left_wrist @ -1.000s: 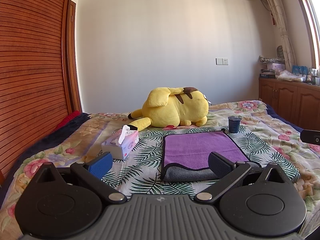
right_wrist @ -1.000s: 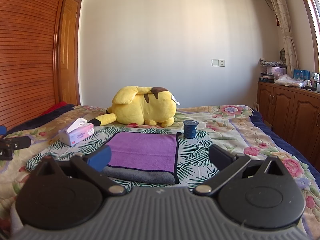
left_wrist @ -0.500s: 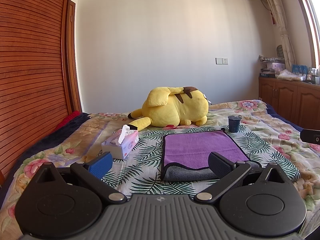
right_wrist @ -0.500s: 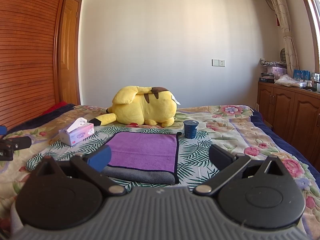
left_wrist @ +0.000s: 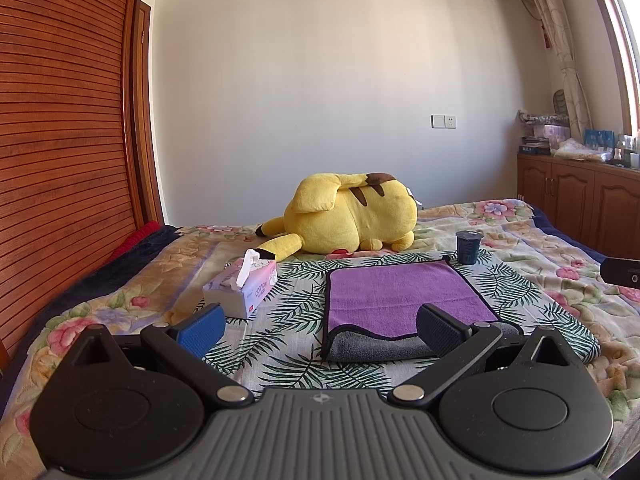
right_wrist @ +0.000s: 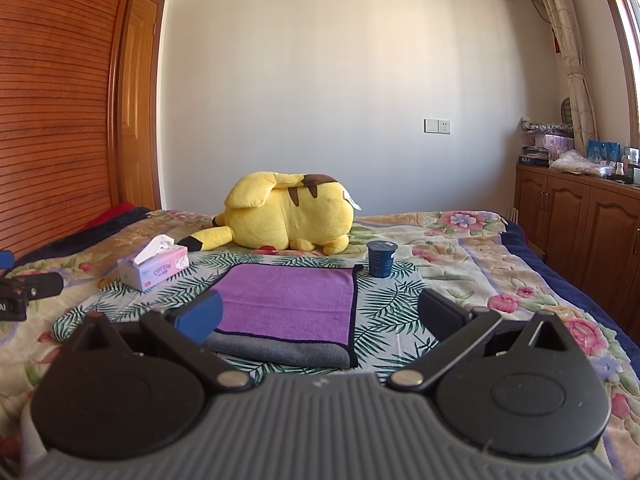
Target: Fold towel
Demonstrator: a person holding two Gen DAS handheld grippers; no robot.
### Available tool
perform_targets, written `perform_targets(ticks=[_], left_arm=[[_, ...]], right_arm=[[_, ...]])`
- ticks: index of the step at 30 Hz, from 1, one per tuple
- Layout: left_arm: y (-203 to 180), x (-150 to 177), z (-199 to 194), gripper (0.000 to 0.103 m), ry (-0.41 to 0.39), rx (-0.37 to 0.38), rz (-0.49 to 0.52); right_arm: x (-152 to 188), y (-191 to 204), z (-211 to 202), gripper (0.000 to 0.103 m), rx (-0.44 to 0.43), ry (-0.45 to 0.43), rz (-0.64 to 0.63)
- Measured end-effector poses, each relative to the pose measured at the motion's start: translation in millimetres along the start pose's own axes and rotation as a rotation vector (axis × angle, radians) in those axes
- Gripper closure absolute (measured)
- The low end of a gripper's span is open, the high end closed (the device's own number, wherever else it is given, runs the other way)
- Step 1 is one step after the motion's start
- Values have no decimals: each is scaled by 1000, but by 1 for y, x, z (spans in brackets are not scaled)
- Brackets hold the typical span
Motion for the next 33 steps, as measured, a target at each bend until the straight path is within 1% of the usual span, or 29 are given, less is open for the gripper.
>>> perform_targets(ticks=[22, 33], left_arm=[[2, 0, 1, 16, 7, 1, 5], [-5, 5, 11, 16, 60, 10, 28]], right_arm=[[2, 2, 3, 0, -2, 8, -5], [2, 4, 12, 0, 1, 36, -15]])
Point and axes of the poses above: each gripper's, at about its wrist camera, not at the fingertips, and z roughly the way its jaws point, y to its left, x to its underside, the point moved 2 cm from there along z, roughly the way its jaws point, and after that the axes turned 5 degrees about z, right-handed, at the moved point
